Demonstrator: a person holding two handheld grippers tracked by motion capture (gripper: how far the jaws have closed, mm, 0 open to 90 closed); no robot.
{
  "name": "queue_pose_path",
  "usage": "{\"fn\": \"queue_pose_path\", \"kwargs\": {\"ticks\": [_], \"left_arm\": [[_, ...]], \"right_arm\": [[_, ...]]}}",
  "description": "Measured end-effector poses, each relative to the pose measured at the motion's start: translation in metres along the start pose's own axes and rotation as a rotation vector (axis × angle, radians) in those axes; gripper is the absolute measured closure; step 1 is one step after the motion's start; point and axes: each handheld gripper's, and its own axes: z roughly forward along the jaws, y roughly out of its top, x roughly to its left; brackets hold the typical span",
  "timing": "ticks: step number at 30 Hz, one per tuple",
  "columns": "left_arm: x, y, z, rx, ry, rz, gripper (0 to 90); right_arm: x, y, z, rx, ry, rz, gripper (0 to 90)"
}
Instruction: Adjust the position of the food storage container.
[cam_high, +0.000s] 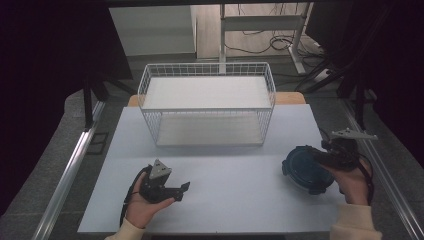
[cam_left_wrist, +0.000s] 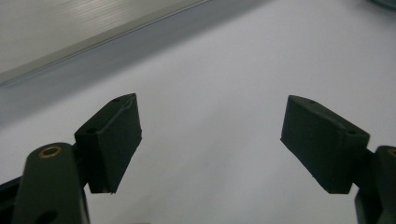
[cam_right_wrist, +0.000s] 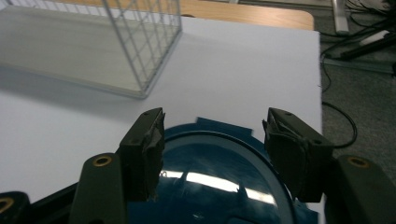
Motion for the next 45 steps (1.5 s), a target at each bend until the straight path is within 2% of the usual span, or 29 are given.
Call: {"fn": "queue_pose_path", "kwargs": {"ticks": [1, 4, 8, 11, 12, 13, 15, 17, 18, 19, 26, 30, 31, 37, 45], "left_arm": [[0.000, 0.000, -0.001, -0.003, -0.001, 0.001, 19.8], [-0.001, 0.000, -0.001, -0.003, -0.002, 0.003, 19.8], [-0.002, -0.001, 0.002, 0.009, -0.003, 0.010, 19.6], [-0.002, -0.001, 0.003, 0.014, -0.002, 0.012, 19.5], [-0.002, -0.001, 0.003, 0.014, -0.002, 0.012, 19.5], [-0.002, -0.001, 0.003, 0.014, -0.002, 0.011, 19.5], [-0.001, -0.001, 0.003, 0.014, -0.002, 0.010, 19.5], [-0.001, -0.002, 0.003, 0.014, 0.000, 0.012, 19.4], [-0.001, -0.002, 0.003, 0.014, 0.001, 0.012, 19.4], [-0.001, -0.002, 0.003, 0.014, 0.001, 0.012, 19.3], [-0.002, -0.003, 0.003, 0.019, 0.003, 0.020, 19.1], [-0.002, -0.003, 0.003, 0.020, 0.003, 0.021, 19.1], [-0.002, -0.003, 0.003, 0.022, 0.003, 0.022, 19.1], [-0.001, -0.003, 0.003, 0.023, 0.004, 0.023, 19.1], [-0.003, -0.004, 0.005, 0.030, 0.004, 0.027, 19.1]], "right_arm": [[-0.006, -0.002, -0.002, 0.000, -0.006, 0.022, 38.5], [-0.013, -0.005, -0.003, 0.001, -0.015, 0.038, 40.0], [-0.029, -0.010, -0.007, 0.006, -0.061, 0.062, 49.6], [-0.038, -0.013, -0.008, 0.024, -0.085, 0.067, 57.6], [-0.038, -0.013, -0.008, 0.024, -0.085, 0.067, 57.6], [-0.042, -0.015, -0.007, 0.044, -0.105, 0.069, 62.9], [-0.044, -0.016, -0.007, 0.049, -0.110, 0.072, 65.0], [-0.050, -0.020, -0.006, 0.073, -0.124, 0.077, 72.6], [-0.050, -0.020, -0.006, 0.073, -0.124, 0.077, 72.6], [-0.053, -0.023, -0.004, 0.097, -0.131, 0.080, 77.5], [-0.059, -0.032, 0.000, 0.172, -0.177, 0.064, 89.3], [-0.058, -0.036, 0.001, 0.209, -0.200, 0.056, 89.8], [-0.057, -0.039, 0.004, 0.240, -0.210, 0.047, 89.8], [-0.056, -0.046, 0.010, 0.306, -0.195, 0.035, 89.9], [-0.057, -0.047, 0.011, 0.309, -0.187, 0.003, 90.0]]}}
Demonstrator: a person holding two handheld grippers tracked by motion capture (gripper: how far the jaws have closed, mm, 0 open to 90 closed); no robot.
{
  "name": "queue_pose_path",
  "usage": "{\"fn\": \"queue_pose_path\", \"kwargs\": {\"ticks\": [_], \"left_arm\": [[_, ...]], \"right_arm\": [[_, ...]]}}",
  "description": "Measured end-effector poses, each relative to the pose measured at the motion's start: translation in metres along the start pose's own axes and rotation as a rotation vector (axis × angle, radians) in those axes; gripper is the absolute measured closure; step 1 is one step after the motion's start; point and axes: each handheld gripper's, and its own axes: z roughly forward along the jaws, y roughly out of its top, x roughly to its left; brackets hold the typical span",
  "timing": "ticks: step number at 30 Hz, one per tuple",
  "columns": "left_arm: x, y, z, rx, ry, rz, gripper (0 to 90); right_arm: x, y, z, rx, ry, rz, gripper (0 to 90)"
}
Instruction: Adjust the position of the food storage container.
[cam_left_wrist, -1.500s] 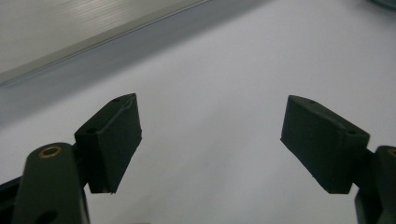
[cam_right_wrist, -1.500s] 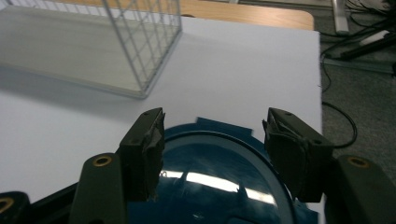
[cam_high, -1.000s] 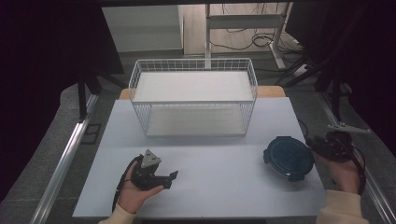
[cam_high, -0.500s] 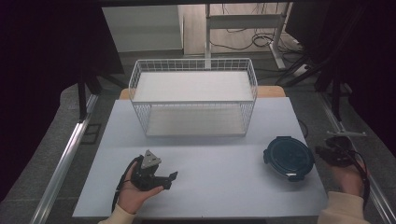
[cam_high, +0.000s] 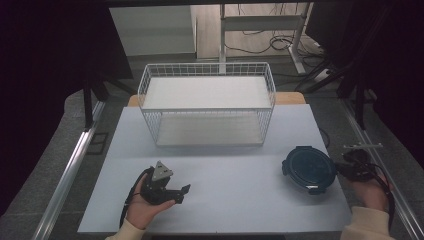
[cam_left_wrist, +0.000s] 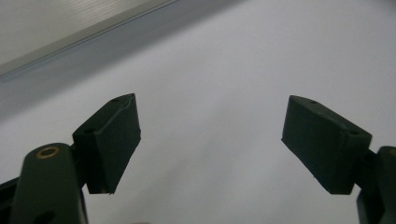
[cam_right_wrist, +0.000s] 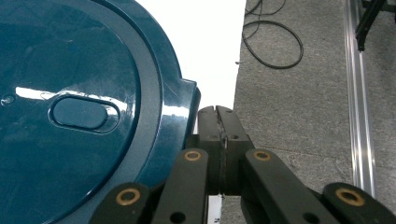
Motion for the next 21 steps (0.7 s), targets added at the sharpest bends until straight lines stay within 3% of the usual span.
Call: {"fn": "queue_pose_path", "kwargs": {"ticks": [7, 12, 21], "left_arm": [[-0.002, 0.001, 0.002, 0.006, 0.000, 0.006, 19.0], [-0.002, 0.000, 0.003, 0.011, 0.000, 0.005, 19.0], [-0.001, 0.000, 0.003, 0.013, 0.004, 0.008, 19.0]], "right_arm": [[0.002, 0.000, 0.000, -0.006, -0.003, -0.037, 90.0], [0.006, 0.001, 0.002, -0.016, 0.032, -0.058, 90.0], [0.020, 0.006, 0.005, -0.017, 0.054, -0.098, 90.0]]}}
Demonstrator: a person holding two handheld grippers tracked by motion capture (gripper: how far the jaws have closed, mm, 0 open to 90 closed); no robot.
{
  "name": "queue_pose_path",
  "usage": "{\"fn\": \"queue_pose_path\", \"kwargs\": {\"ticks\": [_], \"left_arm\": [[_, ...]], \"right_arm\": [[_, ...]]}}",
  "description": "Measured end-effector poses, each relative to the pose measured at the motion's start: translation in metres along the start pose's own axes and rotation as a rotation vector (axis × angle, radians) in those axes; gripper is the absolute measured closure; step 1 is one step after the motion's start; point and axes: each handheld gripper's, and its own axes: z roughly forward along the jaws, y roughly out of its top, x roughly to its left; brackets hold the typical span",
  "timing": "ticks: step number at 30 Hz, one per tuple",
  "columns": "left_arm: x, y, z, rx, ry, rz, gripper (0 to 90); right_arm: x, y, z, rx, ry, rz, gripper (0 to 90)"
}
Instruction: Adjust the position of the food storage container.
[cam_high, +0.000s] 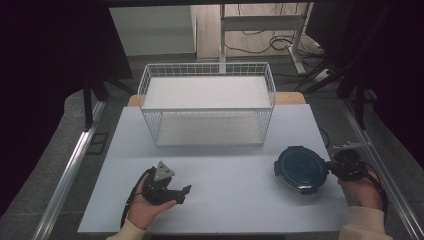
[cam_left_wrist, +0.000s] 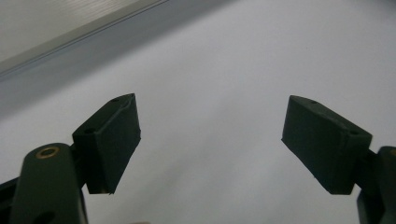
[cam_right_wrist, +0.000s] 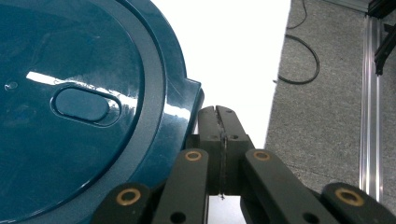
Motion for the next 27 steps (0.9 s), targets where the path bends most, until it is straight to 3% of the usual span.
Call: {"fn": "queue_pose_path", "kwargs": {"ticks": [18, 27], "left_arm": [[0.000, 0.000, 0.001, 0.004, 0.002, 0.001, 18.9], [0.000, 0.000, 0.001, 0.007, 0.003, 0.003, 18.9]], "right_arm": [[0.049, 0.020, 0.010, 0.005, 0.089, -0.103, 90.0], [0.067, 0.025, 0.012, 0.008, 0.113, -0.124, 90.0]]}}
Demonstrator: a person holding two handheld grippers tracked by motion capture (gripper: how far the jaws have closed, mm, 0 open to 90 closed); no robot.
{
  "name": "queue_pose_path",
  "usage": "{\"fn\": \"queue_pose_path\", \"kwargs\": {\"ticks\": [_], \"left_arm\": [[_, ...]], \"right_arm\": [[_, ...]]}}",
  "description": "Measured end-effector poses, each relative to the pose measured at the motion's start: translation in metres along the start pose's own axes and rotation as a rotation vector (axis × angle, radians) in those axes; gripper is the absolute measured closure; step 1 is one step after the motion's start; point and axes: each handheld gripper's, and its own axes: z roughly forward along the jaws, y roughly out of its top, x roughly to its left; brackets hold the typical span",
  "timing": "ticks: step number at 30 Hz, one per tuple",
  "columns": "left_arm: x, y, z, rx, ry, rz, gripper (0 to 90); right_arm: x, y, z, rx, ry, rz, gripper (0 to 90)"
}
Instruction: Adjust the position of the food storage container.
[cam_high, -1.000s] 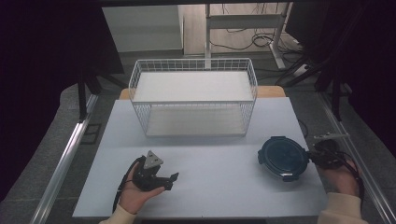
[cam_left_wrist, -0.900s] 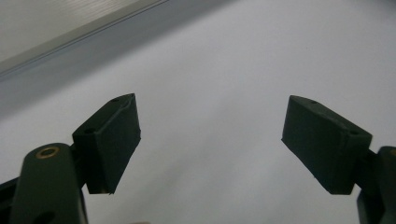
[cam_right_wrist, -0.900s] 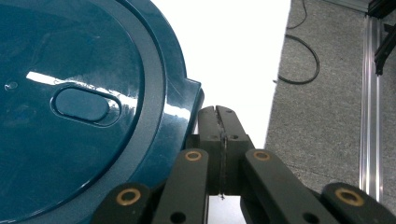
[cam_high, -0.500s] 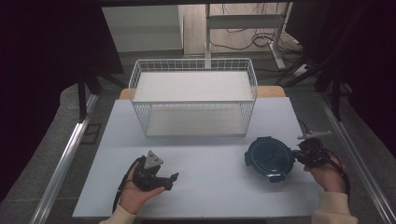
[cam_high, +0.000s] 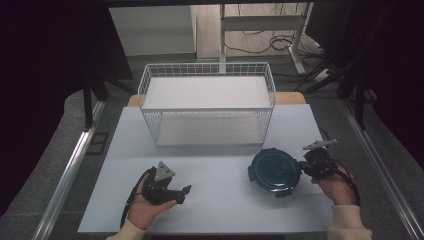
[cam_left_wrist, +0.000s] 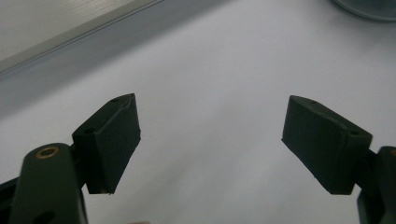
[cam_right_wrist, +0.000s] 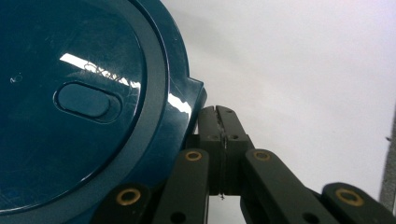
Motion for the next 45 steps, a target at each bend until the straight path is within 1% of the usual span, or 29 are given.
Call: {"fn": "queue_pose_path", "kwargs": {"ticks": [1, 2, 4, 7, 8, 12, 14, 16, 19, 21, 24, 26, 32, 33, 35, 38, 39, 45], "left_arm": [[0.000, 0.000, 0.000, 0.000, 0.000, 0.000, 18.9], [0.000, 0.000, 0.000, 0.002, 0.000, 0.001, 18.9], [0.000, 0.000, 0.000, 0.002, 0.000, 0.002, 18.9], [0.000, 0.000, 0.000, 0.001, 0.000, 0.001, 19.0], [0.000, 0.000, 0.000, -0.001, 0.001, 0.001, 18.9], [0.000, 0.000, 0.000, 0.000, 0.000, 0.001, 18.9], [0.000, 0.000, 0.000, 0.003, 0.000, 0.003, 18.9], [0.000, 0.000, 0.000, 0.003, 0.000, 0.002, 18.9], [0.000, 0.000, 0.000, 0.003, 0.001, 0.003, 18.9], [0.000, 0.000, 0.000, 0.005, 0.001, 0.005, 18.9], [0.000, 0.000, 0.000, 0.003, 0.002, 0.005, 18.9], [0.000, 0.000, 0.000, 0.005, 0.002, 0.006, 18.9], [0.001, 0.000, 0.000, 0.004, 0.001, 0.005, 18.9], [0.001, 0.000, 0.000, 0.004, 0.002, 0.005, 18.9], [0.000, 0.000, 0.000, 0.005, 0.002, 0.006, 18.9], [0.000, 0.000, 0.000, 0.005, 0.003, 0.007, 18.9], [0.000, 0.000, 0.000, 0.006, 0.003, 0.007, 18.9], [0.000, 0.000, 0.001, 0.008, 0.003, 0.006, 19.0]], "right_arm": [[0.004, 0.002, 0.000, 0.007, 0.009, -0.017, 90.0], [0.006, 0.002, 0.001, 0.006, 0.015, -0.020, 90.0], [0.010, 0.004, 0.002, 0.000, 0.034, -0.022, 90.0], [0.013, 0.005, 0.003, -0.002, 0.046, -0.023, 90.0], [0.016, 0.006, 0.003, 0.000, 0.055, -0.035, 90.0], [0.021, 0.008, 0.004, 0.002, 0.068, -0.040, 90.0], [0.025, 0.009, 0.004, 0.003, 0.080, -0.053, 90.0], [0.027, 0.010, 0.004, 0.003, 0.095, -0.054, 90.0], [0.029, 0.010, 0.005, 0.001, 0.105, -0.056, 90.0], [0.033, 0.011, 0.005, 0.004, 0.109, -0.064, 90.0], [0.036, 0.012, 0.005, 0.006, 0.113, -0.070, 90.0], [0.040, 0.013, 0.005, 0.006, 0.132, -0.079, 90.0], [0.048, 0.015, 0.005, 0.009, 0.153, -0.093, 90.0], [0.051, 0.015, 0.006, 0.007, 0.158, -0.102, 90.0], [0.053, 0.016, 0.006, 0.009, 0.160, -0.106, 90.0], [0.061, 0.018, 0.007, 0.007, 0.167, -0.119, 90.0], [0.061, 0.018, 0.007, 0.007, 0.167, -0.119, 90.0], [0.075, 0.021, 0.008, 0.007, 0.212, -0.146, 90.0]]}}
